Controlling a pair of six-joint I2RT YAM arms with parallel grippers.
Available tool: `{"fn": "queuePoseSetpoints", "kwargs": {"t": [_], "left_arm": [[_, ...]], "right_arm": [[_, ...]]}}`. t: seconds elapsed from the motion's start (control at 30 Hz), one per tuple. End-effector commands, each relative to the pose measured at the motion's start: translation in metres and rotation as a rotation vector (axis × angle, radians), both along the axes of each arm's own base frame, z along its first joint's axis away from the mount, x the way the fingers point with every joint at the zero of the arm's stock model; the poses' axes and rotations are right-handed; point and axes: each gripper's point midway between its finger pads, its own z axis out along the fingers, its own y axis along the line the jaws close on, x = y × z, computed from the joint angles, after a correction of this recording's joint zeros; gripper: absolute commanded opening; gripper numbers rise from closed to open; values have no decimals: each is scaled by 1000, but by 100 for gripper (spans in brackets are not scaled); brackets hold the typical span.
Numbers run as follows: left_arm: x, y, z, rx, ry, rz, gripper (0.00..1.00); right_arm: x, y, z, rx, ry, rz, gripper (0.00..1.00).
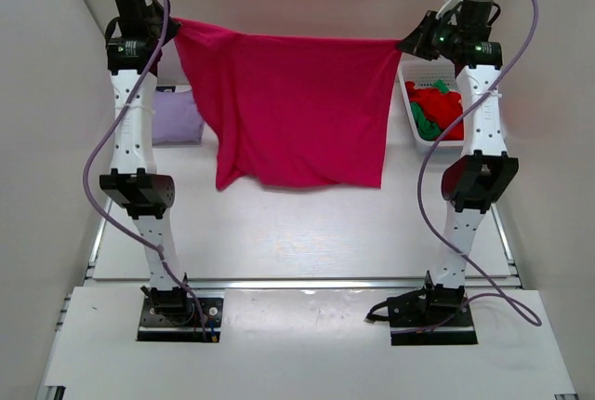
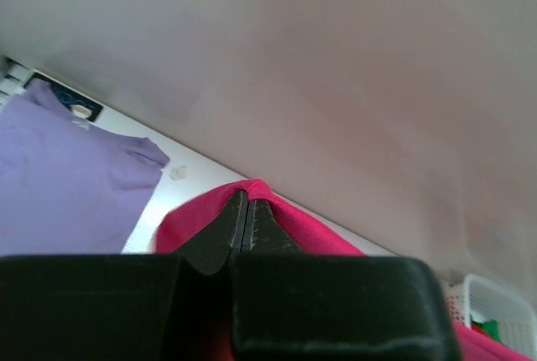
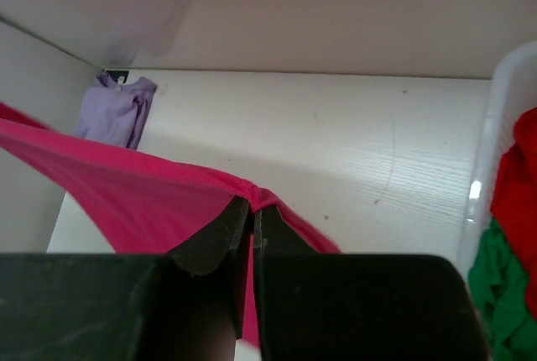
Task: Fold and stack the t-shirts
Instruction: Flatten out the tshirt
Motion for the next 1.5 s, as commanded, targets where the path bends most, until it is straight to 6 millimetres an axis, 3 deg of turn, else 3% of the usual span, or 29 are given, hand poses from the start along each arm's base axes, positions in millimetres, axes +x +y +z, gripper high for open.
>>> {"fn": "queuePoseSetpoints", "kwargs": {"t": [0.0,0.03,0.07,0.1,0.17,0.27,0.3,0.33,0.37,0.4,0.43,0.57,0.6,0.63,0.67,0.7,0.73,0.77,0.8,0.83,0.87,0.93,1.03,1.07,1.13,1.27,1.33,1.4,1.47], "left_arm": [[-44,15,138,-47,-381,-47,0],[-59,10,159,-33,-431,-61,0],[-63,6,163,-24,-440,-77,0],[-80,10,182,-18,-483,-65,0],[-97,5,196,-19,-514,-92,0],[-118,3,200,23,-491,-64,0],[-119,-2,193,35,-463,-51,0],[-117,1,179,46,-407,-34,0],[-113,-19,160,61,-341,-55,0],[-113,-16,151,83,-307,-28,0],[-108,-32,126,94,-224,-51,0],[-115,-75,66,136,-16,-92,0],[-125,-86,44,127,67,-89,0],[-131,-88,36,104,104,-51,0],[-142,-93,13,136,197,-28,0],[-150,-113,-8,154,277,-40,0],[-162,-131,-6,209,271,-71,0],[-165,-136,-42,256,365,-53,0],[-172,-143,-60,263,394,-73,0],[-177,-145,-58,208,384,-116,0],[-180,-140,-85,211,451,-121,0],[-191,-123,-110,136,445,-133,0],[-210,-95,-152,39,446,-147,11],[-216,-94,-163,-2,461,-173,16],[-237,-72,-207,-46,513,-144,17],[-270,-71,-263,-36,603,-170,18],[-283,-77,-273,-36,618,-191,17],[-296,-85,-280,-9,624,-215,11],[-311,-86,-285,17,640,-223,13]], "right_arm": [[-32,-29,150,-24,-421,-52,1],[-41,-30,163,-36,-455,-54,0],[-51,-31,180,-63,-503,-75,0],[-61,-34,192,-80,-532,-91,0],[-73,-39,202,-74,-542,-101,0],[-83,-39,192,-101,-509,-108,0],[-80,-34,171,-112,-451,-105,0],[-79,-29,155,-144,-421,-108,0],[-76,-29,141,-166,-392,-120,0],[-76,-25,117,-216,-349,-132,0],[-74,-21,87,-272,-290,-145,0],[-91,-24,-2,-329,-94,-155,0],[-96,-26,-12,-331,-67,-161,0],[-104,-23,-33,-372,-29,-171,0],[-114,-22,-53,-406,13,-185,1],[-124,-19,-68,-414,39,-188,0],[-131,-15,-70,-413,37,-179,0],[-140,-14,-86,-398,70,-165,0],[-148,-13,-85,-387,66,-168,0],[-156,-11,-102,-392,102,-163,0],[-166,-10,-115,-413,124,-157,0],[-187,-10,-134,-439,179,-144,0],[-211,-3,-148,-453,219,-115,0],[-220,-1,-162,-452,262,-106,0],[-238,-3,-183,-461,327,-99,0],[-279,-3,-239,-460,500,-74,0],[-302,-6,-265,-450,589,-64,0],[-312,-7,-271,-442,610,-60,0],[-324,-8,-275,-433,626,-64,0]]}}
